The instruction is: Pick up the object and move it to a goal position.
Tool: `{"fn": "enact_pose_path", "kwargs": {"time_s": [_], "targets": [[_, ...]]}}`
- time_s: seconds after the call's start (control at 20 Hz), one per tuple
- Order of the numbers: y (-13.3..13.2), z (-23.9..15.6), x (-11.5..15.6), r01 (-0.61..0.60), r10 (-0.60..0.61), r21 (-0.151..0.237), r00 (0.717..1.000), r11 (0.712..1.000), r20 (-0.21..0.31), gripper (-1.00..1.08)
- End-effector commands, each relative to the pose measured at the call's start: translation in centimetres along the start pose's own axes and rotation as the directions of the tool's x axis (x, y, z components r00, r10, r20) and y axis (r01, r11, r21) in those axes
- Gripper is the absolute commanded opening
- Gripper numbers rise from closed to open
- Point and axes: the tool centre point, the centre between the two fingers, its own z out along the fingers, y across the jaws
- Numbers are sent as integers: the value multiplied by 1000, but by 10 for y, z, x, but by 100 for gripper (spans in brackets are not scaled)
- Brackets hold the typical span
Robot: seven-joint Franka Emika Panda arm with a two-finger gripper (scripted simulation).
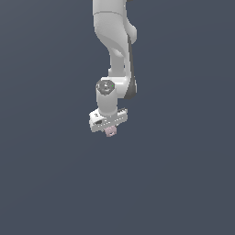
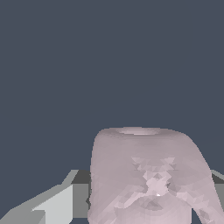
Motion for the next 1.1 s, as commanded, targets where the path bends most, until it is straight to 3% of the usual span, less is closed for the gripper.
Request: {"fn": "enact_pose_path", "kwargs": {"time_s": [0.0, 0.45, 1.05], "targets": [[-2, -6, 3, 0, 0, 0, 1000, 1000, -1, -100], [-18, -57, 27, 0, 0, 0, 1000, 1000, -1, -100], [-54, -171, 80, 1, -1, -1, 1000, 1000, 0, -100]]}}
